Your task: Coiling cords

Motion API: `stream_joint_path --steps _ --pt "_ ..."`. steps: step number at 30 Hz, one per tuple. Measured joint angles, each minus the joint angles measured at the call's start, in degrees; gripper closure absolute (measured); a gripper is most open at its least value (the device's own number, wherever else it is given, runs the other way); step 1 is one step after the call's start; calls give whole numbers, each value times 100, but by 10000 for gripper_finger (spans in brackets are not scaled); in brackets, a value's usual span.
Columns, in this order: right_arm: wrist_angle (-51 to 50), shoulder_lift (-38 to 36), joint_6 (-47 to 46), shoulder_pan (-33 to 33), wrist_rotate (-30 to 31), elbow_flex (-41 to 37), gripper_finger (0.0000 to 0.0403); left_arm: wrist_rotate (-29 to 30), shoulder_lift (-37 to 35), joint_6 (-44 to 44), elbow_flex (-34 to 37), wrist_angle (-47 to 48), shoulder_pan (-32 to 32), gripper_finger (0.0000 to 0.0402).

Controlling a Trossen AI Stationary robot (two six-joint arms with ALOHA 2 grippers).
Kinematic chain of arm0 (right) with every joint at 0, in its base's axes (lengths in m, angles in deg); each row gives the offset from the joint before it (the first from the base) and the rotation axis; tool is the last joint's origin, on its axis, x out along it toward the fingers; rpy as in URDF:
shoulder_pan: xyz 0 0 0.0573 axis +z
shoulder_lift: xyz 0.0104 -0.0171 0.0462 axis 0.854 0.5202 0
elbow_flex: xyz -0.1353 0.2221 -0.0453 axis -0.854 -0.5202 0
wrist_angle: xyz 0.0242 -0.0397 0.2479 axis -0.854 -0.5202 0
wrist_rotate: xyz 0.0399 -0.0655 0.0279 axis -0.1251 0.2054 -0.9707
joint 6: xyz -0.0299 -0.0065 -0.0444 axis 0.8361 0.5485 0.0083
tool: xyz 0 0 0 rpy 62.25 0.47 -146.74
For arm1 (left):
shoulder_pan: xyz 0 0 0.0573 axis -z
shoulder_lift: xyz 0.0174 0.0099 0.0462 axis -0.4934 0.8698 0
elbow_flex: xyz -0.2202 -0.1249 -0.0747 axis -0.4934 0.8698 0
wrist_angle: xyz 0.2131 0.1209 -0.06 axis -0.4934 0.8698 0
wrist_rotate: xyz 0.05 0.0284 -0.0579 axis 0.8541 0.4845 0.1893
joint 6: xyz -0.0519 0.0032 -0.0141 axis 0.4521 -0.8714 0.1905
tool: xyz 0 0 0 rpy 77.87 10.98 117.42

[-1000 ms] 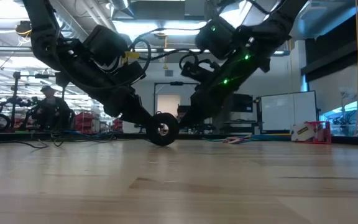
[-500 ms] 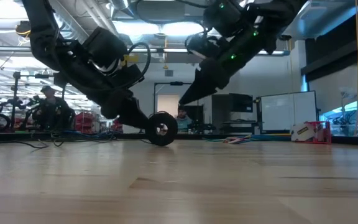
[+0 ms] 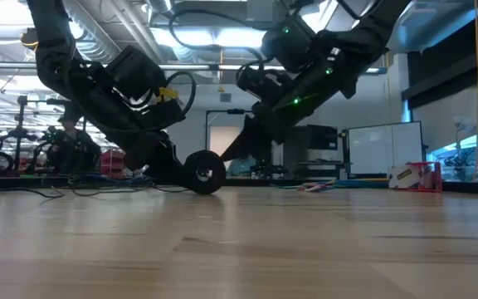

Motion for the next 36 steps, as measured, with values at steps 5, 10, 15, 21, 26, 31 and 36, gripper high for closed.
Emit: stream_joint_path --steps 5,10,15,21,26,31,36 --pt "221 39 181 -165 -74 0 187 0 0 -1 0 -9 0 278" --pt "367 80 141 -536 -952 0 187 0 0 -15 0 -22 0 278" --pt "801 342 17 -681 -1755 0 187 -4 0 -35 9 -17 0 277" --pt "898 486 107 -661 -1903 4 187 -31 0 -27 9 -51 3 277" --pt "1015 494 201 -661 -1833 4 187 4 0 -26 9 -94 0 277" --pt "1265 666 288 -661 -1792 4 191 7 0 -26 7 -215 0 277" --pt "1298 740 354 -661 -1734 4 255 -15 0 -7 4 -193 2 277"
